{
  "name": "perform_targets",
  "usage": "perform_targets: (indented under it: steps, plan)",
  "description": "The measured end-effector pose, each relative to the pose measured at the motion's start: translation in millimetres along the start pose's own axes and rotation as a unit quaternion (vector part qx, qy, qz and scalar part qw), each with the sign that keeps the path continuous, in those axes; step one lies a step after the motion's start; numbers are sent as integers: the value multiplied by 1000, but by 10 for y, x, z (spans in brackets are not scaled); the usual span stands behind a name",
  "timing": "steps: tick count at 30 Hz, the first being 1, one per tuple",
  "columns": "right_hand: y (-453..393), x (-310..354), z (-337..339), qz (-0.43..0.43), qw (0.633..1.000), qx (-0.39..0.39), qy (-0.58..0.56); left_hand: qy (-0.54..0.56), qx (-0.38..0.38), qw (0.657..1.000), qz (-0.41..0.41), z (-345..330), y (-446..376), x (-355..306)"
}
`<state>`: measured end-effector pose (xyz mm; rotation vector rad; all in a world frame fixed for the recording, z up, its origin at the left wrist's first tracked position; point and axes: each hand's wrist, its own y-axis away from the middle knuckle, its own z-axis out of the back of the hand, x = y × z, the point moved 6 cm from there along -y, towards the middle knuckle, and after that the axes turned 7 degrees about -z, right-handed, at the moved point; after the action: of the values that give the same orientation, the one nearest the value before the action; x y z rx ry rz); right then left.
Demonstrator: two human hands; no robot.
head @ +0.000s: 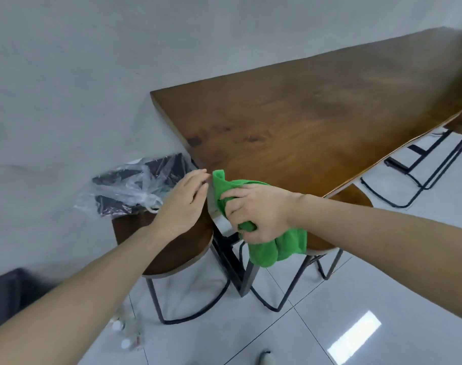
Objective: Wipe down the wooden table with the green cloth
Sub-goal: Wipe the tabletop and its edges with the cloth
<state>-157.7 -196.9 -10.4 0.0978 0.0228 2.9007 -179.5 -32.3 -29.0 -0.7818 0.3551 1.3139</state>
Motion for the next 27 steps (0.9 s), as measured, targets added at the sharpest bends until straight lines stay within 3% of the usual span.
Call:
perform_targets:
  steps: [4,11,16,20,27]
  plan:
    - [-266,-151,57,41,999,-21,-8,57,-21,996,70,-19,251,-92]
    - [-810,-484,132,14,1000,23,14,97,-51,981,160,-147,512,-286]
    - [-623,-402,120,117,993,-2,5,83,-73,972,207,-178,542,-335]
    - [-335,-318,123,203,979,-14,-16,63,-57,973,216,-217,528,-353]
    - [-634,-506,115,210,978,-22,-2,60,-22,979,195,-100,423,-299]
